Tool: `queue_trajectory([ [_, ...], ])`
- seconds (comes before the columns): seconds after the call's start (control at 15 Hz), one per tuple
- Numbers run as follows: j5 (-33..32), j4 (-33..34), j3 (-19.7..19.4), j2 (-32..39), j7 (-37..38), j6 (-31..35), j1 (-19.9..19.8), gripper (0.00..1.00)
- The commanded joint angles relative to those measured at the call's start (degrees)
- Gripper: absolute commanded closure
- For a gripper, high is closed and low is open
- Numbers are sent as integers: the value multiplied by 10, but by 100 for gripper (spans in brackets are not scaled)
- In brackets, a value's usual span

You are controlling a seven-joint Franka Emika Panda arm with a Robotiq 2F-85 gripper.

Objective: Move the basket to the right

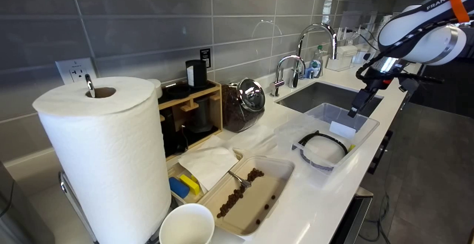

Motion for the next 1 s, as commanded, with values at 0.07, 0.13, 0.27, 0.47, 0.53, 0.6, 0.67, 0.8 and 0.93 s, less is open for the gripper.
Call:
queue_trajectory([
  [0.07, 9, 61, 38, 62, -22, -43, -36, 0],
  [0.13, 9, 68, 46, 71, -20, -40, -42, 22],
  [0.27, 7, 78, 60, 87, -15, -32, -51, 34],
  [0.47, 11, 87, 78, 105, -16, -37, -63, 58],
  [0.53, 10, 89, 83, 109, -15, -38, -67, 65],
  [0.6, 9, 90, 87, 113, -13, -38, -71, 71],
  [0.67, 12, 92, 91, 115, -13, -41, -75, 80],
  [0.8, 13, 93, 94, 113, -11, -49, -83, 96],
  [0.93, 16, 92, 94, 106, -14, -62, -93, 100],
])
